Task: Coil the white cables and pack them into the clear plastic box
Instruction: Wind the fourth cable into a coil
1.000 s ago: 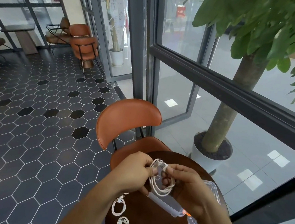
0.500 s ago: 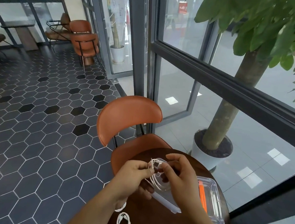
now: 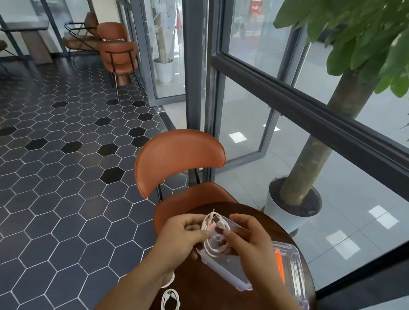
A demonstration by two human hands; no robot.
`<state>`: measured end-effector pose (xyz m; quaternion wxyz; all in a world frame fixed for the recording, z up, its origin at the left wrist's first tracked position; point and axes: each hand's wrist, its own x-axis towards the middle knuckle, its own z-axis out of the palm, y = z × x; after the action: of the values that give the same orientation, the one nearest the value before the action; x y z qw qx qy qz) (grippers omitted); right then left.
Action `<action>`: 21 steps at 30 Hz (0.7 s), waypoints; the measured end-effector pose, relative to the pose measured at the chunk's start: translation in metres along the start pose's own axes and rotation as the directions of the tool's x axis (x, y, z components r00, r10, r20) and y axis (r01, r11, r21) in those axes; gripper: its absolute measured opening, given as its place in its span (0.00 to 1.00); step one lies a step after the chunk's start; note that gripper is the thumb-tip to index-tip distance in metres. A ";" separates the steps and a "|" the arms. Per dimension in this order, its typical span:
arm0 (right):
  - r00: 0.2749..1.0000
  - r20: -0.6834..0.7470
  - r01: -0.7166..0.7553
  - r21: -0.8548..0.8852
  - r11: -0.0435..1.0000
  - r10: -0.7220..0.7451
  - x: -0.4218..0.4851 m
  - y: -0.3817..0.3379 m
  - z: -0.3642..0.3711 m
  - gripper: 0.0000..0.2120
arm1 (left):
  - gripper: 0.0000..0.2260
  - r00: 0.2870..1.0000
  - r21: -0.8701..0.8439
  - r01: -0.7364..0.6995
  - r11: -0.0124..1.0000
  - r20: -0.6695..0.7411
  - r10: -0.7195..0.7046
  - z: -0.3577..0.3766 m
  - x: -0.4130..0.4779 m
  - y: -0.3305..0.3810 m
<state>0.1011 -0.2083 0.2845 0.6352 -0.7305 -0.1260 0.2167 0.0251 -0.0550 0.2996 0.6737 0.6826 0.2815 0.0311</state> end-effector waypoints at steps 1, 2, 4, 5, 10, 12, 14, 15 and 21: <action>1.000 0.001 -0.010 0.008 1.000 0.010 0.000 0.000 -0.001 0.11 | 0.12 1.000 0.003 0.000 1.000 -0.024 0.000 0.000 0.000 -0.001; 1.000 0.000 -0.017 0.004 1.000 0.017 0.000 0.000 -0.001 0.11 | 0.13 0.999 0.004 0.001 1.000 -0.040 -0.001 0.000 0.001 -0.001; 1.000 -0.002 -0.028 -0.020 0.999 0.028 0.001 0.001 -0.002 0.11 | 0.14 0.998 0.019 0.005 1.000 -0.059 -0.003 -0.001 0.000 -0.003; 0.999 0.000 -0.034 -0.029 0.999 0.034 0.000 0.001 -0.002 0.11 | 0.13 0.998 0.030 0.006 1.000 -0.066 -0.004 -0.001 0.000 -0.004; 0.999 0.034 -0.037 -0.058 0.998 0.039 -0.003 0.002 0.000 0.12 | 0.09 0.994 0.046 -0.006 0.999 -0.112 0.011 0.000 -0.002 -0.009; 0.999 0.039 -0.020 -0.076 0.997 0.023 -0.005 0.001 0.001 0.12 | 0.07 0.992 0.055 -0.013 0.998 -0.122 0.020 0.001 -0.003 -0.009; 0.999 0.042 -0.003 -0.091 0.996 0.006 -0.006 0.000 0.001 0.11 | 0.06 0.993 0.064 -0.024 0.998 -0.117 0.032 0.002 -0.005 -0.009; 0.999 0.045 0.006 -0.108 0.994 -0.001 -0.007 -0.001 0.002 0.11 | 0.05 0.992 0.077 -0.032 0.997 -0.119 0.041 0.003 -0.005 -0.009; 0.998 0.053 0.027 -0.145 0.989 -0.019 -0.009 0.000 0.002 0.11 | 0.04 0.975 0.296 -0.131 0.946 -0.136 0.177 0.004 -0.008 -0.009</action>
<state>0.0925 -0.2105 0.2855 0.5793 -0.7676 -0.1661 0.2182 0.0173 -0.0626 0.2933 0.5390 0.7877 0.2820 0.0978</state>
